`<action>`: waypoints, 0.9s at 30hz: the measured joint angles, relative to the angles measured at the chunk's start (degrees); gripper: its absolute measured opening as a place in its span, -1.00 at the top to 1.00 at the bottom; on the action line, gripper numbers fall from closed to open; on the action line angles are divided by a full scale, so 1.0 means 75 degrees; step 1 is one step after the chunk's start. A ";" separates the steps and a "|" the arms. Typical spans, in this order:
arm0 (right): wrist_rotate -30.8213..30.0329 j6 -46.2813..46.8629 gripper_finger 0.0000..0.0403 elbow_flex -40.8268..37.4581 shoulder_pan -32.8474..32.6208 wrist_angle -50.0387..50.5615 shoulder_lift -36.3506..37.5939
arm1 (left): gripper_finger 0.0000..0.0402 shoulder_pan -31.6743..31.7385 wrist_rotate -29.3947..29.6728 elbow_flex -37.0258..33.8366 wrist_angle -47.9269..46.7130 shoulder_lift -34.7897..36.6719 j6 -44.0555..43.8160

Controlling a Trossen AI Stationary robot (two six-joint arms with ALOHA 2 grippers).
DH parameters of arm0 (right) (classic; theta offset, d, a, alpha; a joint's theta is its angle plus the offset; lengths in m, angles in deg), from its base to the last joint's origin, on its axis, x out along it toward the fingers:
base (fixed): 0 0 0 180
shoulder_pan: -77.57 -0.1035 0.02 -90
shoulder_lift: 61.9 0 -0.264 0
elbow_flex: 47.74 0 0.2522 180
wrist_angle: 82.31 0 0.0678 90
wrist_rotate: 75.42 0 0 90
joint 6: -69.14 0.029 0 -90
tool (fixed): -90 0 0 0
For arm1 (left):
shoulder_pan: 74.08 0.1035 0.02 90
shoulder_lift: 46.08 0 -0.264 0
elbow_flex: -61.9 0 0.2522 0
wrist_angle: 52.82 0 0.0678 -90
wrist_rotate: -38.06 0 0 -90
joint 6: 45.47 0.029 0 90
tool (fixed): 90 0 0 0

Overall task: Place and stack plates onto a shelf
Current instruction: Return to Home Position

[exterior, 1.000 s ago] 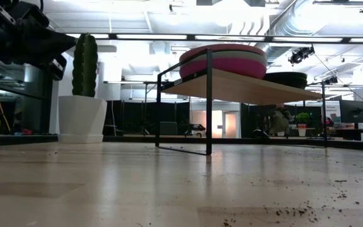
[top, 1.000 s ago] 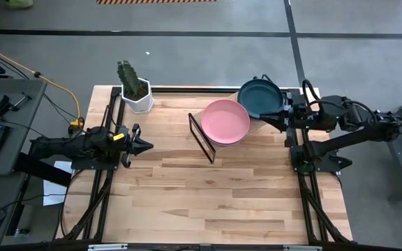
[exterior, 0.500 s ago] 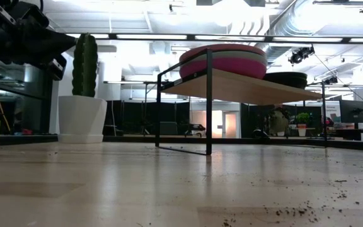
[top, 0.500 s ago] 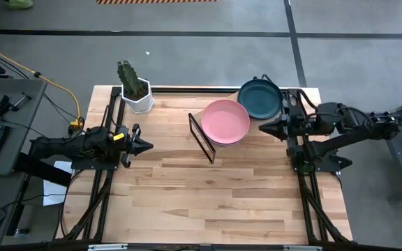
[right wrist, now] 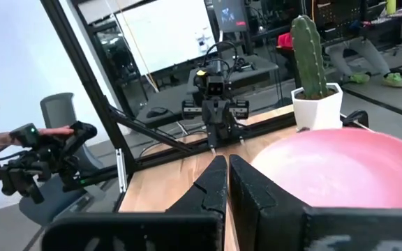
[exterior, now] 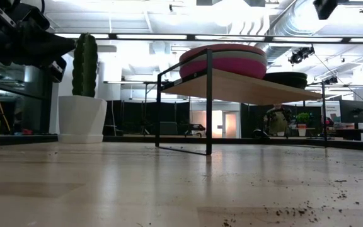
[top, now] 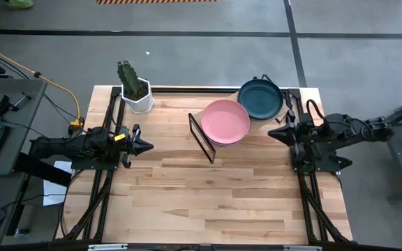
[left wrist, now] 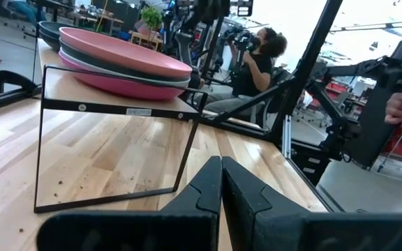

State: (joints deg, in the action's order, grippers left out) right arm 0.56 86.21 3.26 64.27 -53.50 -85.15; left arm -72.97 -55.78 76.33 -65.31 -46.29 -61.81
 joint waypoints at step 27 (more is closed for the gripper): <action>0.1805 0.0289 1.00 -0.4386 0.1487 -0.3640 0.2793 | 1.00 -0.0003 0.0000 0.0000 0.0012 -0.0006 -0.0001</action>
State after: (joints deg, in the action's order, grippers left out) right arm 14.10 88.38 -29.63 75.42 -80.80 -64.20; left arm -72.99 -55.78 76.33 -65.22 -46.33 -61.82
